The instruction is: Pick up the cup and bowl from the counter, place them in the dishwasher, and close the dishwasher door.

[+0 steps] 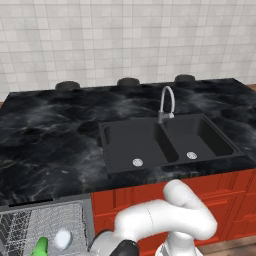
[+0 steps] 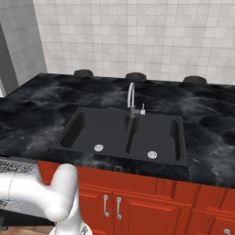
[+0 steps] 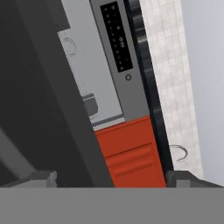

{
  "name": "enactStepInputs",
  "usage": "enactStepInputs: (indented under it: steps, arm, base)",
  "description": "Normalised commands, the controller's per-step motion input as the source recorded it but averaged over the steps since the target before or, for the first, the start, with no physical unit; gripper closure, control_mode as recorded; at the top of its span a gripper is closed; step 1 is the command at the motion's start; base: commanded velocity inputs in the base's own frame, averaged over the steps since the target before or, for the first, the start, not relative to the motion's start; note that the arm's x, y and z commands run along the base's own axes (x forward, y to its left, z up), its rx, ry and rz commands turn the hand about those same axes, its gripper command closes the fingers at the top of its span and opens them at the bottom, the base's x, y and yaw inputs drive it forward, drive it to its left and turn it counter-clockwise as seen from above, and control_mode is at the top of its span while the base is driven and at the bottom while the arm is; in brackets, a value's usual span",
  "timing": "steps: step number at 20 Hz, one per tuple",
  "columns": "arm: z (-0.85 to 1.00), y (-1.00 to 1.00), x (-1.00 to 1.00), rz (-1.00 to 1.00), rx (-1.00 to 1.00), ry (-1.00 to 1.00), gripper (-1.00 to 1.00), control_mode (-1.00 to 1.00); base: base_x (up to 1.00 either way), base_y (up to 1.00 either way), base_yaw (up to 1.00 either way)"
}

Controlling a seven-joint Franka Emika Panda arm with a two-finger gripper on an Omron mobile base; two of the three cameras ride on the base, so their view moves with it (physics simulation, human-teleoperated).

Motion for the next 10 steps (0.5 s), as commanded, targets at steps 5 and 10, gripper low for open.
enactStepInputs:
  steps: [5, 10]
  arm:
    - [-0.61, 0.17, 0.15, 0.0, -0.02, -0.06, -1.0, -1.0]
    - [-0.31, 0.05, 0.51, 0.0, 0.0, -0.07, -1.0, -1.0]
  base:
    - [0.0, 0.0, 0.0]
    - [0.0, 0.0, 0.0]
